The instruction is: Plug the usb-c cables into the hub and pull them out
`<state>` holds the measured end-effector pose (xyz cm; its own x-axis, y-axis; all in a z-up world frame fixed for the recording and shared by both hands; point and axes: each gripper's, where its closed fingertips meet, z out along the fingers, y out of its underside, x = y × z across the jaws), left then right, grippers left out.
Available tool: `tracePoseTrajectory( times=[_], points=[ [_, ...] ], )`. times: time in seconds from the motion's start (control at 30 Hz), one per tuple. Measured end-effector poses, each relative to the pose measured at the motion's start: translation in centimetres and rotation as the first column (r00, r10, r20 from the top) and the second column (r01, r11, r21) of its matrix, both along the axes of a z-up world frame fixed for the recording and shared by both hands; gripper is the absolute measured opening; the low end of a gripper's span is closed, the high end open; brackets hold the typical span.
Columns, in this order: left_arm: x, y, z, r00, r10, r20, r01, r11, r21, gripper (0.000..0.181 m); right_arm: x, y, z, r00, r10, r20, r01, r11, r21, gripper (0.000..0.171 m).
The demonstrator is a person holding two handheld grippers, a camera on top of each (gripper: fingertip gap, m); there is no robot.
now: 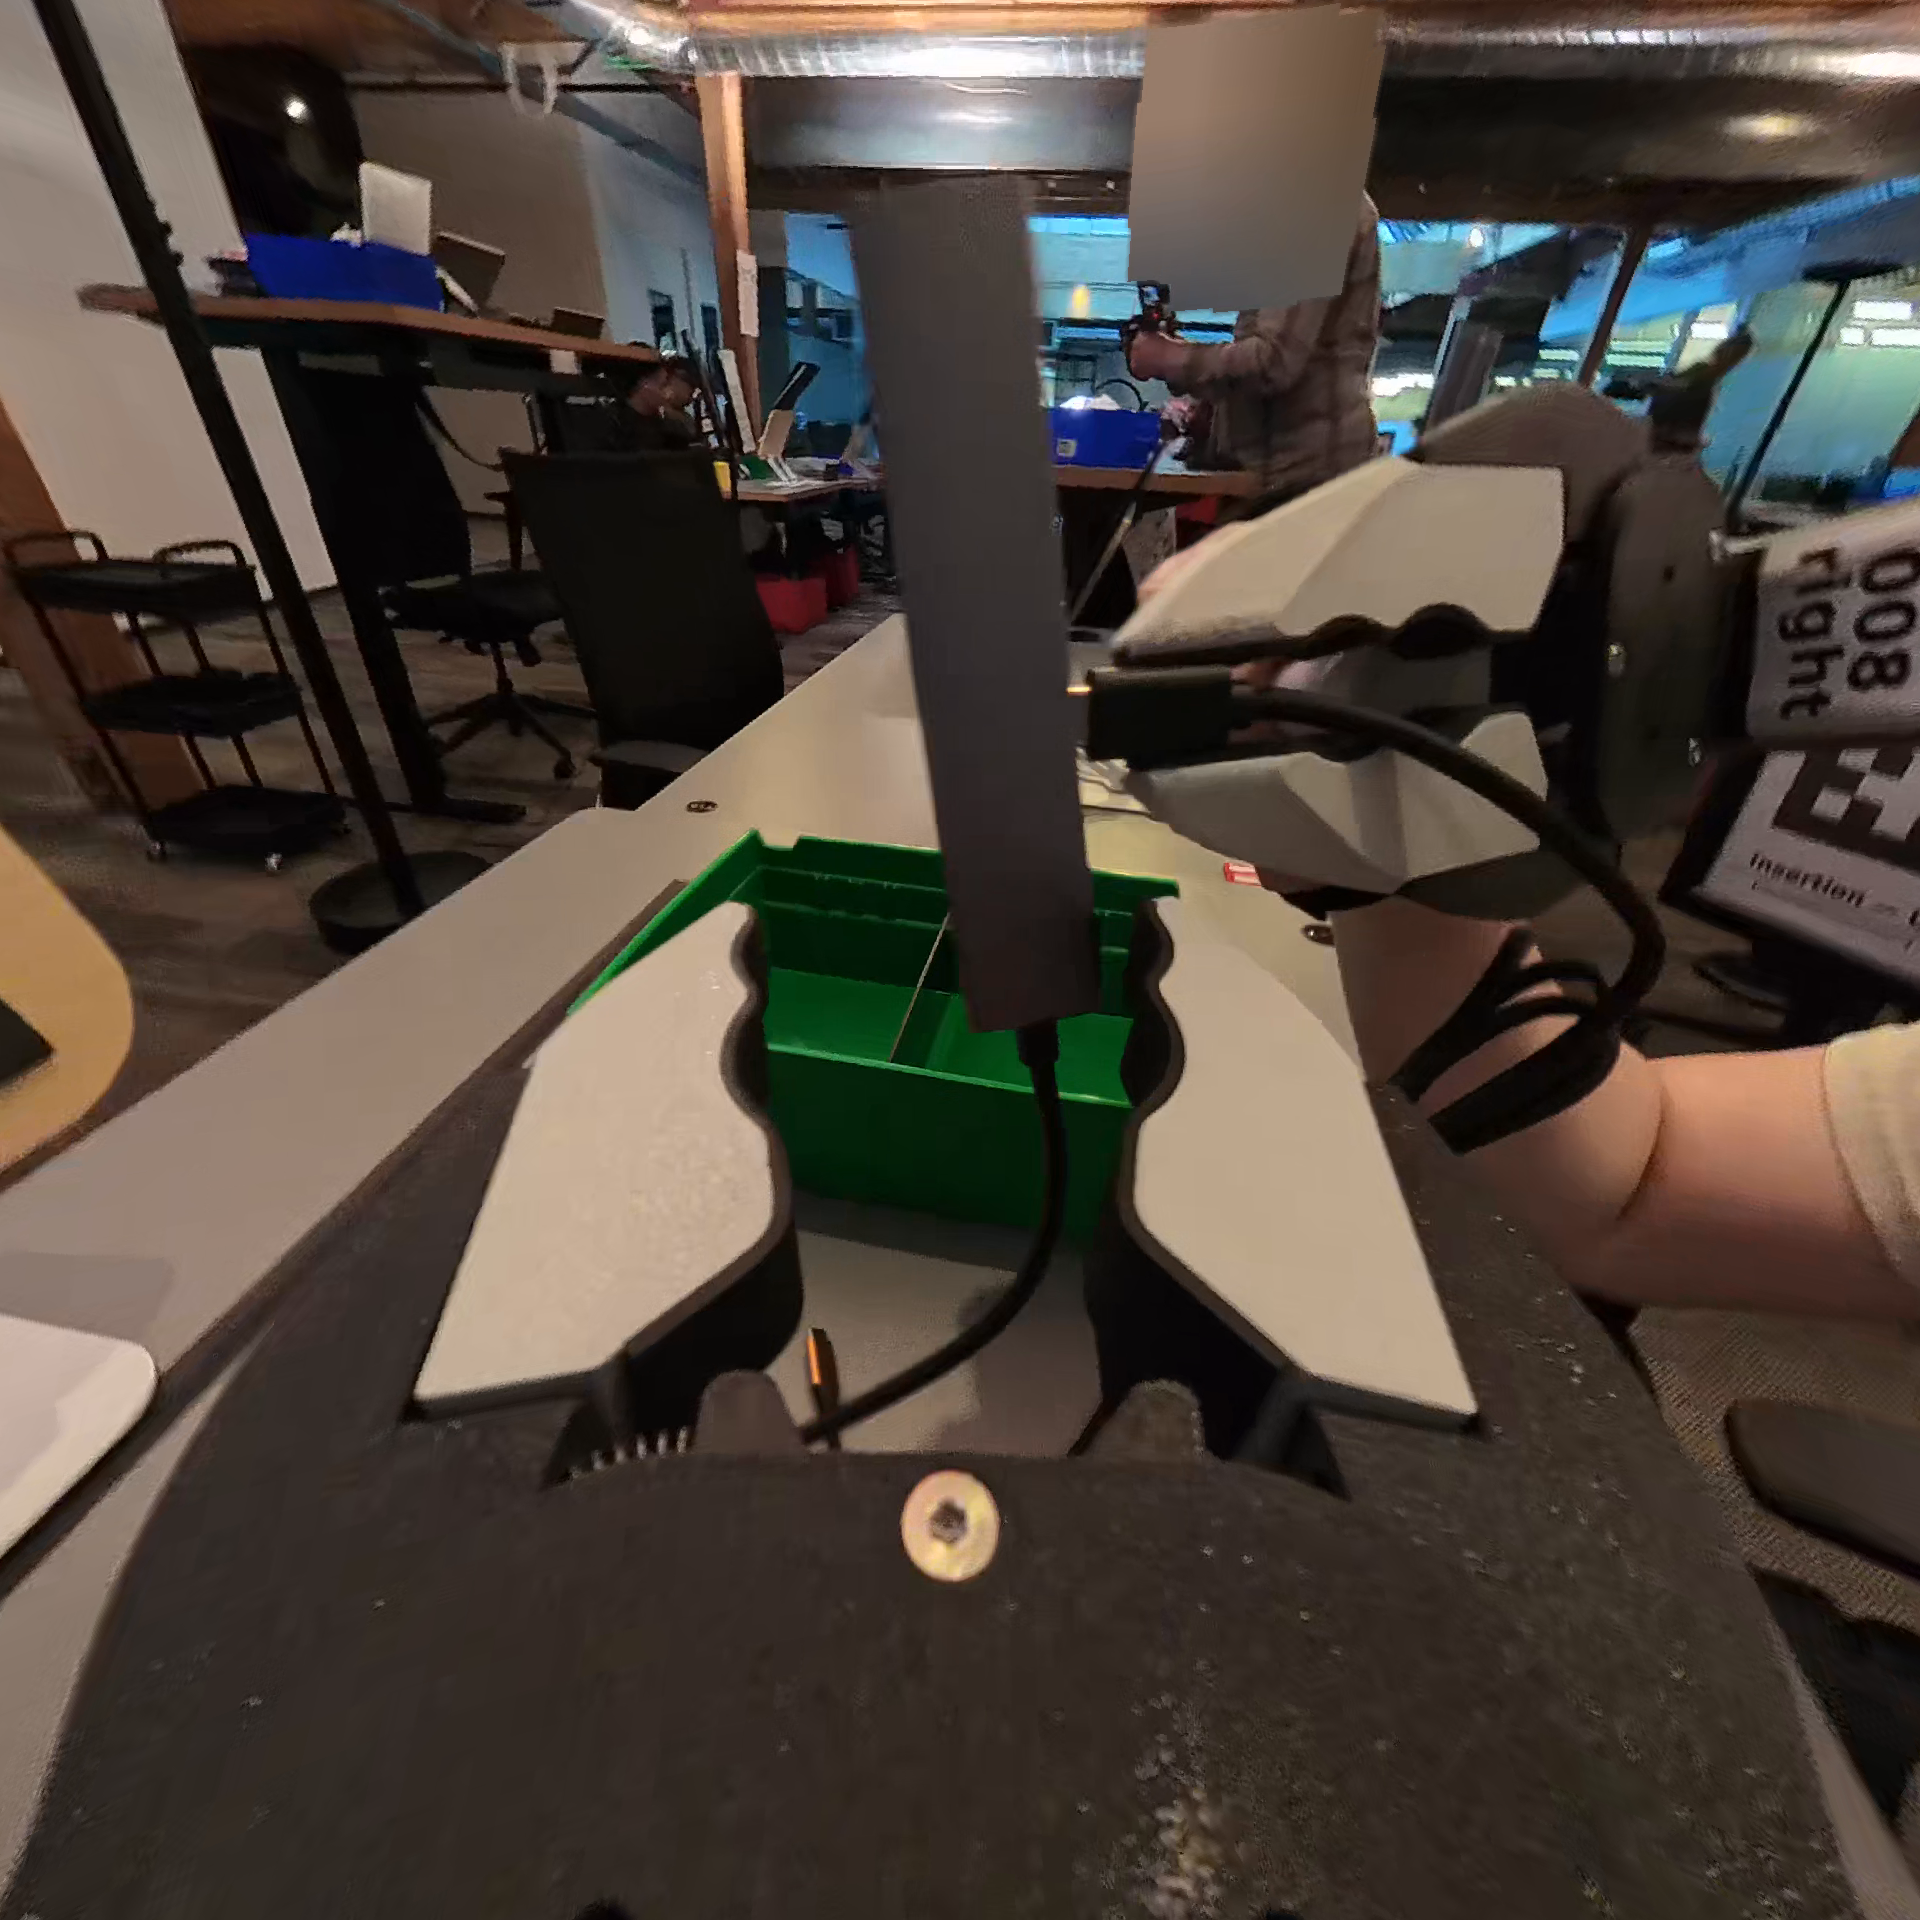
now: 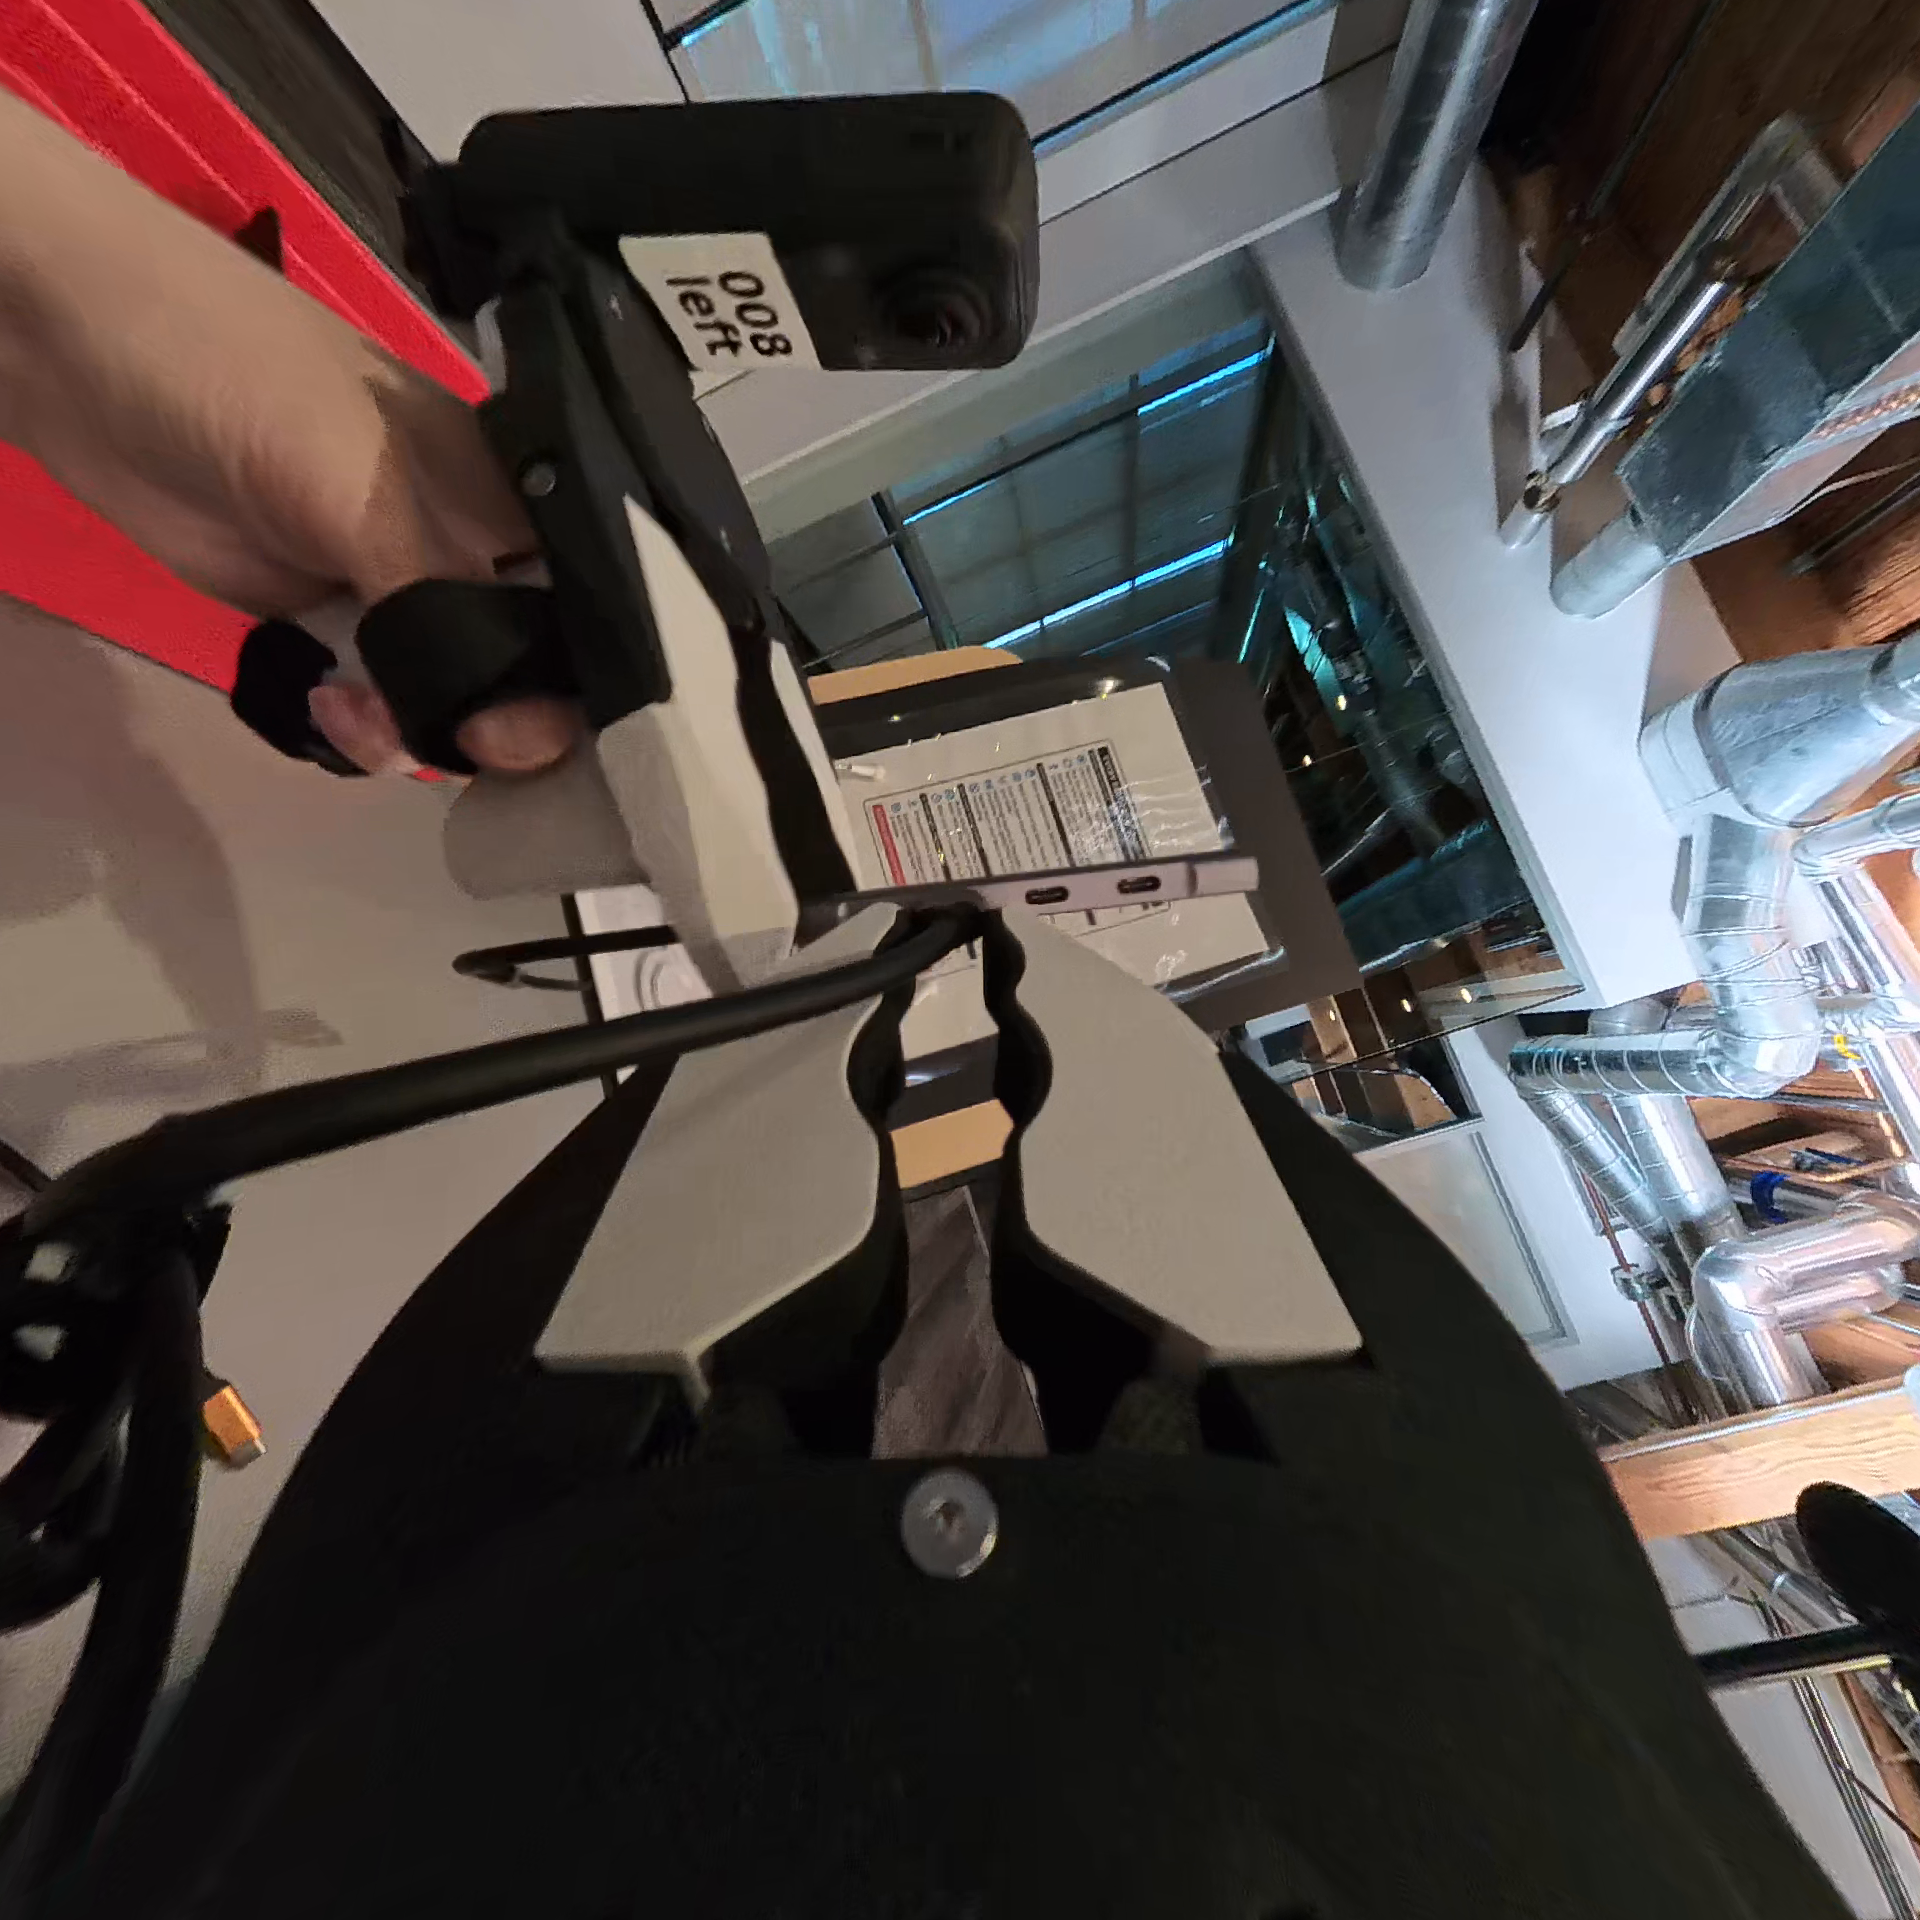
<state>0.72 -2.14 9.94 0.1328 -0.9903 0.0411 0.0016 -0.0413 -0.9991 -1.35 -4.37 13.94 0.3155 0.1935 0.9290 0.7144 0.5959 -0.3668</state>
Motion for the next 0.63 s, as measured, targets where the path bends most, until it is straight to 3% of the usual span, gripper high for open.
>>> tracePoseTrajectory(
  times=[0.17, 0.27, 0.4, 0.63],
  points=[
    [0.0, -1.2, 0.8, 0.997, 0.073, -0.013, -0.069, 0.976, 0.206, 0.029, -0.4, -0.3, 0.2, 0.999, 0.033, -0.018, -0.033, 0.999, 0.014, 0.013],
    [0.0, -1.1, 0.8, 0.991, 0.121, -0.049, -0.107, 0.967, 0.232, 0.030, -0.4, -0.4, 0.3, 0.999, 0.041, -0.031, -0.040, 0.999, 0.016, 0.013],
    [-1.1, -1.3, 2.2, 0.986, 0.167, 0.025, -0.168, 0.950, 0.265, 0.030, -0.7, -0.5, 0.5, 0.998, 0.054, -0.045, -0.052, 0.998, 0.040, 0.013],
    [-1.2, -0.6, 1.3, 0.971, 0.232, -0.064, -0.198, 0.921, 0.334, 0.029, -0.9, 0.0, -0.2, 0.996, 0.074, -0.057, -0.075, 0.997, -0.024, 0.014]
  ],
)
